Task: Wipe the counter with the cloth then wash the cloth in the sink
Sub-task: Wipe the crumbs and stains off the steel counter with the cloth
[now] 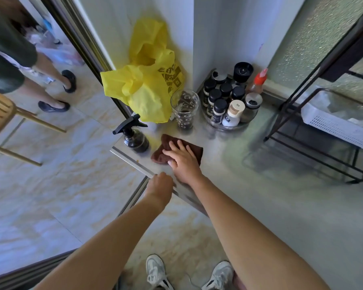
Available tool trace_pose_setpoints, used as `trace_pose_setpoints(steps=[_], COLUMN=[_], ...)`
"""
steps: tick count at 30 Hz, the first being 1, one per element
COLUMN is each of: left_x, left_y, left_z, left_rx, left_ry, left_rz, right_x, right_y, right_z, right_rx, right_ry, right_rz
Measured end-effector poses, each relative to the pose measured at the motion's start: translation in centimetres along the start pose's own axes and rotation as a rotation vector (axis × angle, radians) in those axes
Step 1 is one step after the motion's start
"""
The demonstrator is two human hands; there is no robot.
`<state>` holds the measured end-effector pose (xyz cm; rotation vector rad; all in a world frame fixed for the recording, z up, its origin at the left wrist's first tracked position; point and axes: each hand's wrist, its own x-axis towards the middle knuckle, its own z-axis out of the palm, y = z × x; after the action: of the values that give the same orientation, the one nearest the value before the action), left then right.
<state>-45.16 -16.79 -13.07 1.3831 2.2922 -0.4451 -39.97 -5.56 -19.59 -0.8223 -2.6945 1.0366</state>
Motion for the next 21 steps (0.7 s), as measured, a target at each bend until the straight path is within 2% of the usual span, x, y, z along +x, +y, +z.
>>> trace_pose_setpoints(steps=[4, 7, 10, 14, 21], left_x=[-0.7, -1.2, -0.9, -1.1, -1.8], left_y=[-0.4, -0.7, -0.8, -0.6, -2.5], left_z=[0.0, 0.0, 0.9, 2.3, 3.1], left_rx=[-0.088, -0.118, -0.158, -0.174, -0.2], left_ry=[0.053, 0.03, 0.043, 0.101, 0.126], left_rz=[-0.018, -0.029, -0.045, -0.054, -0.265], right_x=[-4.0, -6.9, -6.7, -3.7, -1.0], right_y=[1.8, 4.7, 5.1, 2.1, -2.1], right_z=[-2.4, -4.6, -4.9, -2.5, 1.1], right_rx=[0.01, 0.007, -0.042, -0.119, -0.264], right_ry=[-0.254, -0.348, -0.356, -0.335, -0.231], right_rz=[-0.178, -0.202, -0.189, -0.239, -0.418])
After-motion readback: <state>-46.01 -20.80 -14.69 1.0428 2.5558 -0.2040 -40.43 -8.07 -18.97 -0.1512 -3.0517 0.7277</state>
